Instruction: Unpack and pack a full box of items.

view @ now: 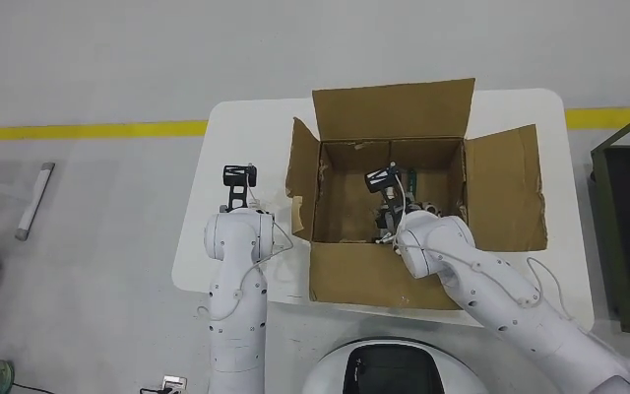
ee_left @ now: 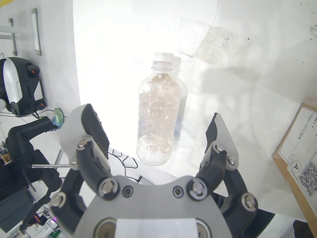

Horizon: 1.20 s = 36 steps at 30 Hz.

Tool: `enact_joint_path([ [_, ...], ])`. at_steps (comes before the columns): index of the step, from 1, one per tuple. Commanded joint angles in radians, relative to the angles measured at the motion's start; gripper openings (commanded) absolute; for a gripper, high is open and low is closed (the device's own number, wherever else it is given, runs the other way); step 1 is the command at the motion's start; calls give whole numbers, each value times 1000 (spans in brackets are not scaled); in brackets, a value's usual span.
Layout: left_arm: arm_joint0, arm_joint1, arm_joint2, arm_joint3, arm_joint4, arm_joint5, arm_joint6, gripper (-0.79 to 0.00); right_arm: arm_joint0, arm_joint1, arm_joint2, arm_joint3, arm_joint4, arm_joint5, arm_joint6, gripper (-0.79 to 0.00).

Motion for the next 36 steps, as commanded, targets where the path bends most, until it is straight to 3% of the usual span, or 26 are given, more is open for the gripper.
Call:
enact_joint_path([
  [1,0,0,0,0,0,0,0,0,0,-2,2,4,0,-18,6,-160],
  [3,0,0,0,0,0,0,0,0,1,-5,4,9,-3,-28,14,-123],
  [8,0,0,0,0,0,0,0,0,5,-13,6,21,-20,-43,50,-135],
  [10,0,0,0,0,0,0,0,0,7,-16,8,21,-24,-43,67,-249],
  [11,0,0,0,0,0,0,0,0,8,-17,9,22,-29,-45,70,-382],
  [13,0,0,0,0,0,0,0,0,8,-20,12,24,-37,-50,74,-443],
  [15,0,0,0,0,0,0,0,0,10,-22,17,27,-43,-52,80,-600],
  [16,0,0,0,0,0,0,0,0,9,-24,20,26,-44,-50,81,-733],
  [17,0,0,0,0,0,0,0,0,8,-25,22,25,-46,-51,82,-785],
  [25,0,0,0,0,0,0,0,0,-20,-29,75,-26,-46,-40,76,-785],
  [36,0,0,0,0,0,0,0,0,-140,-3,269,-251,-49,-76,60,-785],
])
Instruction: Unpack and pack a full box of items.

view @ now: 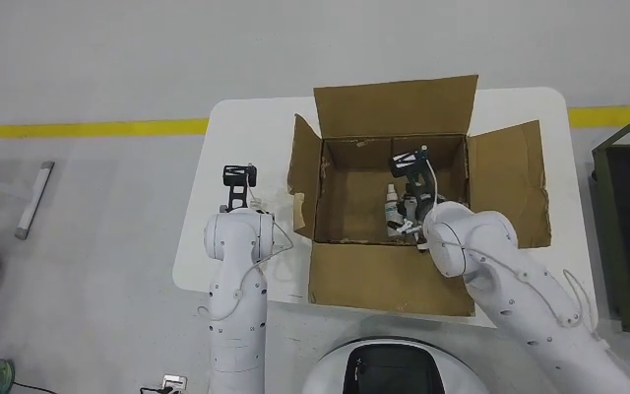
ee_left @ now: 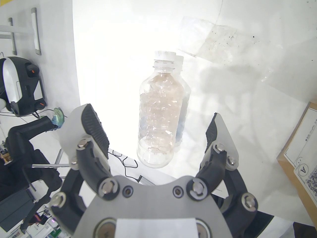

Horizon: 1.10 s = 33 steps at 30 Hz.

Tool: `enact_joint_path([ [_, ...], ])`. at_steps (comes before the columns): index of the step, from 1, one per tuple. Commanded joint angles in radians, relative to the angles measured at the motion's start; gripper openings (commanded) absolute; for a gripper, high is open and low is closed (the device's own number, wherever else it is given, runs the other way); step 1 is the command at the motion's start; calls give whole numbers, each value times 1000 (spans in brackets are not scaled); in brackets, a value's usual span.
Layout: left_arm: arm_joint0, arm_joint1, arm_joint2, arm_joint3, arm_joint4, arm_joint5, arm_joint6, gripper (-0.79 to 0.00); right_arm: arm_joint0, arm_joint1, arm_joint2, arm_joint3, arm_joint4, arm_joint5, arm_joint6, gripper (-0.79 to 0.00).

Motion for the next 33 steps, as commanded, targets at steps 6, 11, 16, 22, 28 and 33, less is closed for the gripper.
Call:
enact_joint_path([
  [6,0,0,0,0,0,0,0,0,-12,3,51,-71,21,-60,37,-785],
  [11,0,0,0,0,0,0,0,0,84,-7,11,-33,-14,-68,166,-785],
  [16,0,0,0,0,0,0,0,0,228,-33,-74,64,-57,-24,317,-785],
  [22,0,0,0,0,0,0,0,0,304,-70,-155,211,-69,-19,331,-785],
  [28,0,0,0,0,0,0,0,0,305,-72,-157,216,-70,-17,328,-785],
  [33,0,0,0,0,0,0,0,0,302,-72,-155,215,-69,-17,320,-785],
])
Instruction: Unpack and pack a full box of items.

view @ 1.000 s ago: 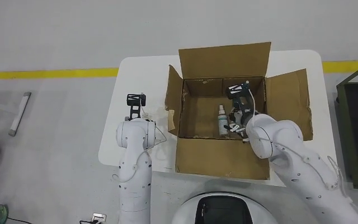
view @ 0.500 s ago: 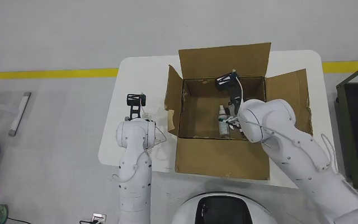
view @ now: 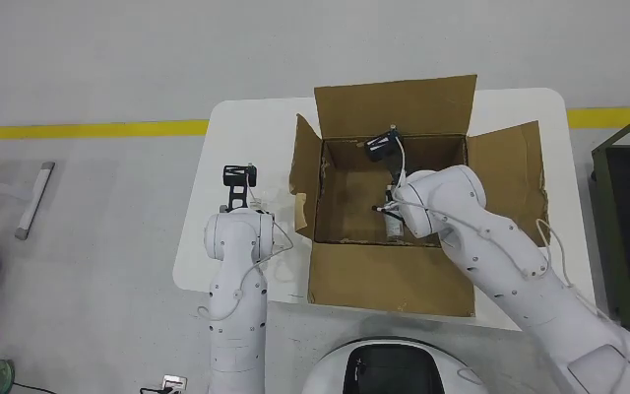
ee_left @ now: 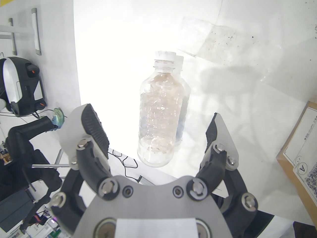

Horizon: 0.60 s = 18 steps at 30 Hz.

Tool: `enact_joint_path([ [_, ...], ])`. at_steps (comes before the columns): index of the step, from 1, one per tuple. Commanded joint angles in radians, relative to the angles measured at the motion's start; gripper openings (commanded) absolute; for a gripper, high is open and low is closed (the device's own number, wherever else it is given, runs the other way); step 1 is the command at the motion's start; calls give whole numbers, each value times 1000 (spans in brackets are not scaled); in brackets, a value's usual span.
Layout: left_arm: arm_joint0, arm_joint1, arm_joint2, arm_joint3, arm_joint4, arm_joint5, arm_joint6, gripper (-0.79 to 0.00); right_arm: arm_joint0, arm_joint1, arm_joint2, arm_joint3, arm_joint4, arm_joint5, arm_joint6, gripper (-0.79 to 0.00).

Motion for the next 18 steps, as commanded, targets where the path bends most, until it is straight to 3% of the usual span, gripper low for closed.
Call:
enact_joint_path([
  [1,0,0,0,0,0,0,0,0,-17,0,9,-2,7,2,-30,-785],
  [6,0,0,0,0,0,0,0,0,-51,-10,-31,-10,-46,25,-41,-785],
  [7,0,0,0,0,0,0,0,0,-50,-15,-44,-3,-54,38,-43,-533],
  [8,0,0,0,0,0,0,0,0,-49,-18,-51,2,-57,46,-46,-489],
  [14,0,0,0,0,0,0,0,0,-36,-50,-71,100,-52,79,-79,-394],
  [15,0,0,0,0,0,0,0,0,-33,-53,-72,115,-61,81,-81,-311],
  [18,0,0,0,0,0,0,0,0,-27,-65,-60,152,-57,86,-86,-336],
])
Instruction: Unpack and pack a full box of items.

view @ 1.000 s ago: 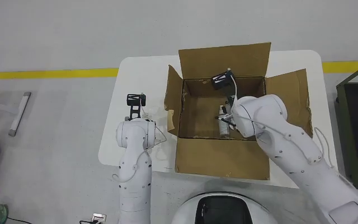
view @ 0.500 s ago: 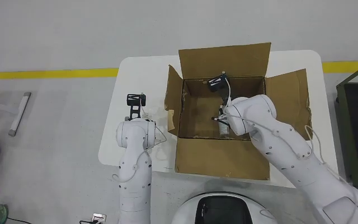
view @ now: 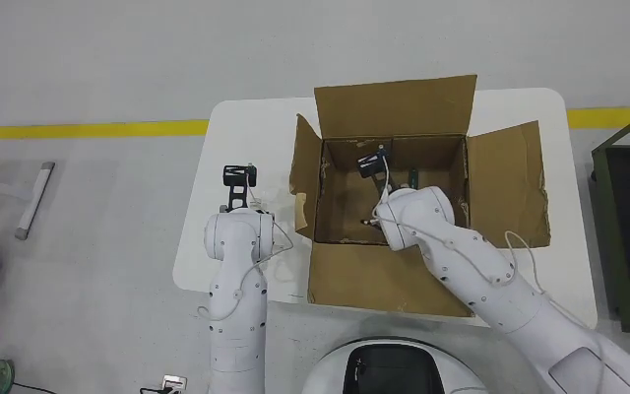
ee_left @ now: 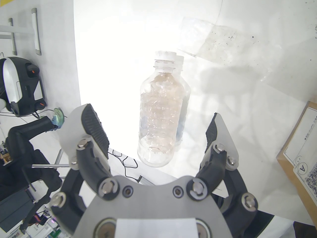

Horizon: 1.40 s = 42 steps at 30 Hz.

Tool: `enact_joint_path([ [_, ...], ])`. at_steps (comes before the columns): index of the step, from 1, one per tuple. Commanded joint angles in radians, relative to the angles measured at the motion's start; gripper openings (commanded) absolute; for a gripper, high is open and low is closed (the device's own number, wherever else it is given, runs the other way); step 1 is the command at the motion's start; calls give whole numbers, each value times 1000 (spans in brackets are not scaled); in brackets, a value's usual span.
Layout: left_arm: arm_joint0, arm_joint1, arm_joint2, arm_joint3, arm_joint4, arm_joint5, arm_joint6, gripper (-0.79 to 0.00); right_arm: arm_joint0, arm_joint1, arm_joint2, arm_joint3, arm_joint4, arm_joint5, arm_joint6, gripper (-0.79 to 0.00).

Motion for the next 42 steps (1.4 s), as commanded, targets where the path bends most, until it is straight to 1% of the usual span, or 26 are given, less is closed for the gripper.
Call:
enact_joint_path([
  [1,0,0,0,0,0,0,0,0,3,-7,8,18,4,2,-2,-348],
  [2,0,0,0,0,0,0,0,0,4,-10,11,26,3,3,-3,-363],
  [3,0,0,0,0,0,0,0,0,5,-14,10,36,2,1,-1,-360],
  [4,0,0,0,0,0,0,0,0,6,-17,8,42,0,-1,1,-394],
  [5,0,0,0,0,0,0,0,0,7,-21,5,49,2,-4,4,-397],
  [7,0,0,0,0,0,0,0,0,10,-29,0,69,0,-4,4,-394],
  [9,0,0,0,0,0,0,0,0,12,-36,-2,87,11,-1,1,-366],
  [13,0,0,0,0,0,0,0,0,21,-48,-6,118,13,2,-3,-382],
  [15,0,0,0,0,0,0,0,0,24,-53,-5,133,16,0,-5,-348],
  [17,0,0,0,0,0,0,0,0,27,-57,-5,147,18,-2,-9,-379],
  [23,0,0,0,0,0,0,0,0,41,-72,-7,189,15,-5,-12,-434],
  [24,0,0,0,0,0,0,0,0,43,-74,-7,196,14,-6,-12,-453],
  [25,0,0,0,0,0,0,0,0,46,-76,-6,204,11,-7,-11,-489],
  [26,0,0,0,0,0,0,0,0,48,-78,-6,210,10,-9,-9,-548],
  [27,0,0,0,0,0,0,0,0,52,-80,-7,216,4,-13,-7,-699],
  [28,0,0,0,0,0,0,0,0,55,-82,-8,221,-1,-13,-4,-785],
  [31,0,0,0,0,0,0,0,0,60,-87,-1,215,-6,-16,-1,-785],
  [34,0,0,0,0,0,0,0,0,55,-86,21,164,-11,-29,-10,-785],
  [36,0,0,0,0,0,0,0,0,48,-79,43,119,-45,-47,1,-785],
  [38,0,0,0,0,0,0,0,0,27,-71,79,43,-61,-63,22,-785],
  [40,0,0,0,0,0,0,0,0,-4,-63,128,-73,-58,-73,43,-785],
  [42,0,0,0,0,0,0,0,0,-41,-52,151,-189,-127,-96,77,-785],
])
